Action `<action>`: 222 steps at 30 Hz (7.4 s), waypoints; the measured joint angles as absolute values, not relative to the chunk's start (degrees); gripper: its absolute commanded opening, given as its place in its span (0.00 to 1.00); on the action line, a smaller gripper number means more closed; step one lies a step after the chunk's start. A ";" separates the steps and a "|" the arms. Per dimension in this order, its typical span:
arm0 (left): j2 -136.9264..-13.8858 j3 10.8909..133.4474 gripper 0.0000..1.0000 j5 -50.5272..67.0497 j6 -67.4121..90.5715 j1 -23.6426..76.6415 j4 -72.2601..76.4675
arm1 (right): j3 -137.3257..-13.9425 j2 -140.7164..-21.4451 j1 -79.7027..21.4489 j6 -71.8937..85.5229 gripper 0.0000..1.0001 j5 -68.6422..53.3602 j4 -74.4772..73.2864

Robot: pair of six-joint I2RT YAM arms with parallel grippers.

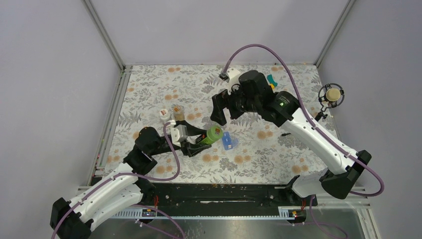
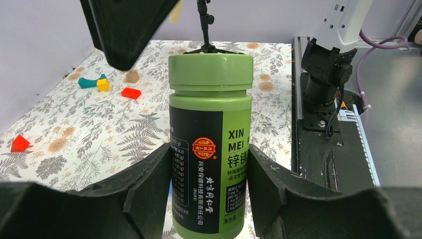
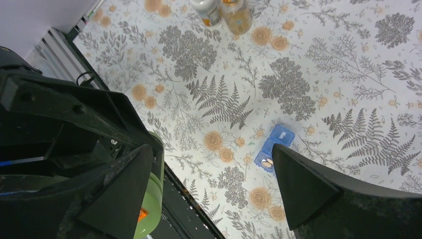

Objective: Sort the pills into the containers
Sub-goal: Screw the lid of the pill bottle onto the pill bottle.

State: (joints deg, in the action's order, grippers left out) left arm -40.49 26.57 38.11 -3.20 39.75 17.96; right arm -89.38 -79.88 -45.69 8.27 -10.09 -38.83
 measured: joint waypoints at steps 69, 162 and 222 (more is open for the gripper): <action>-42.13 27.35 0.00 31.46 -2.57 39.72 19.70 | -77.30 -66.46 -45.41 -0.71 1.00 -34.50 -30.52; -40.93 28.91 0.00 43.09 -1.69 39.75 17.21 | -82.61 -67.72 -45.10 -6.70 0.99 -35.75 -35.70; -43.79 28.42 0.00 27.59 -1.91 39.31 16.10 | -75.59 -74.35 -47.51 24.71 0.78 -16.23 -23.14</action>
State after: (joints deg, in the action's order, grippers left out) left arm -43.79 28.42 27.59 -1.91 39.31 16.10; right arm -75.59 -74.35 -47.51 24.71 -16.23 -23.14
